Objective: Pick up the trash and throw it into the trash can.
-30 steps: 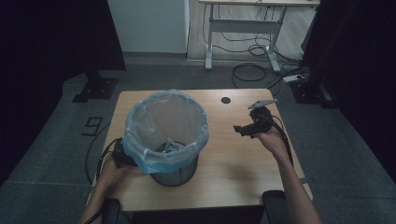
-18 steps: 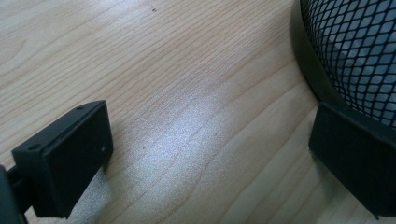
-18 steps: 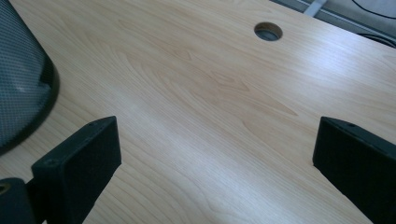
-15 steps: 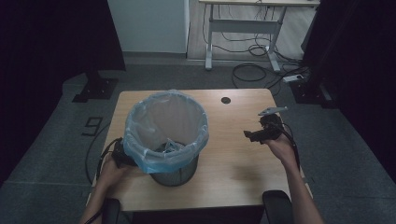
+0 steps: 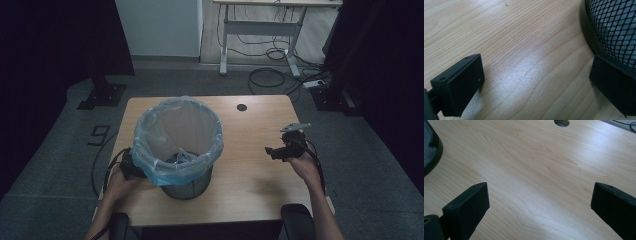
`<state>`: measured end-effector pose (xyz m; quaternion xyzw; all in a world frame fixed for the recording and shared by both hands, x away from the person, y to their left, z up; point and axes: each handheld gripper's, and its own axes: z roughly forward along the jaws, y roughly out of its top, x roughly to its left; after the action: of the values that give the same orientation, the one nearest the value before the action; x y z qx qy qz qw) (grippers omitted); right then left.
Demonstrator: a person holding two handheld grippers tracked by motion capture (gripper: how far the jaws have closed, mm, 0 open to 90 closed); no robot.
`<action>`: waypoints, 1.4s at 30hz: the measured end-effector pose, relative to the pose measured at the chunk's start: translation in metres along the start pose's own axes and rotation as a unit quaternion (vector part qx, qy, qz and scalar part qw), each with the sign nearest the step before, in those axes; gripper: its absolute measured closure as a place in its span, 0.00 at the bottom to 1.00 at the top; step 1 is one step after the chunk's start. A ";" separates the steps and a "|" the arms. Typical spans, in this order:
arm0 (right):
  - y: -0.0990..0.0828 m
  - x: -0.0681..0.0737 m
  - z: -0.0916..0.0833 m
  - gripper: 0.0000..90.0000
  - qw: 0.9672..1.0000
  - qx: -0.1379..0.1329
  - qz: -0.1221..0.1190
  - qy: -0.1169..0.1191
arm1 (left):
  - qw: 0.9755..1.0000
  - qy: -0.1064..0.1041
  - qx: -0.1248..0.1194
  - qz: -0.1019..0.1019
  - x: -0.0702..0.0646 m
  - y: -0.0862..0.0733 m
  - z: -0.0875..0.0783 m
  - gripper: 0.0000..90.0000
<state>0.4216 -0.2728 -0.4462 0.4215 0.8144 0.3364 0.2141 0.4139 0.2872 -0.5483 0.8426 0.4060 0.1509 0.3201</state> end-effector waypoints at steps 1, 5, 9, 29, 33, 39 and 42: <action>-0.002 0.001 0.001 0.02 1.000 0.000 0.001 0.000 | 1.000 0.000 0.000 0.000 0.000 0.000 0.000 0.00; -0.011 0.001 0.005 0.02 1.000 0.004 0.003 0.002 | 1.000 0.000 0.000 0.000 0.000 0.000 0.000 0.00; -0.020 0.002 0.009 0.02 1.000 0.007 0.010 0.006 | 1.000 0.000 0.000 0.000 0.000 0.000 0.000 0.00; -0.062 0.016 0.034 0.01 0.999 0.019 0.032 0.024 | 1.000 0.000 0.000 0.000 0.000 0.000 0.000 0.00; -0.070 0.019 0.040 0.01 0.999 0.020 0.036 0.029 | 1.000 0.000 0.000 0.000 0.000 0.000 0.000 0.00; -0.080 0.023 0.047 0.01 0.998 0.021 0.039 0.034 | 1.000 0.000 0.000 -0.001 0.000 0.000 0.000 0.00; -0.084 0.025 0.050 0.01 0.998 0.025 0.040 0.037 | 1.000 0.000 0.000 -0.001 0.000 0.000 0.000 0.00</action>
<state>0.3941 -0.2688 -0.5429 0.4468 0.8122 0.3395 0.1597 0.4137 0.2871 -0.5483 0.8420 0.4068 0.1511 0.3205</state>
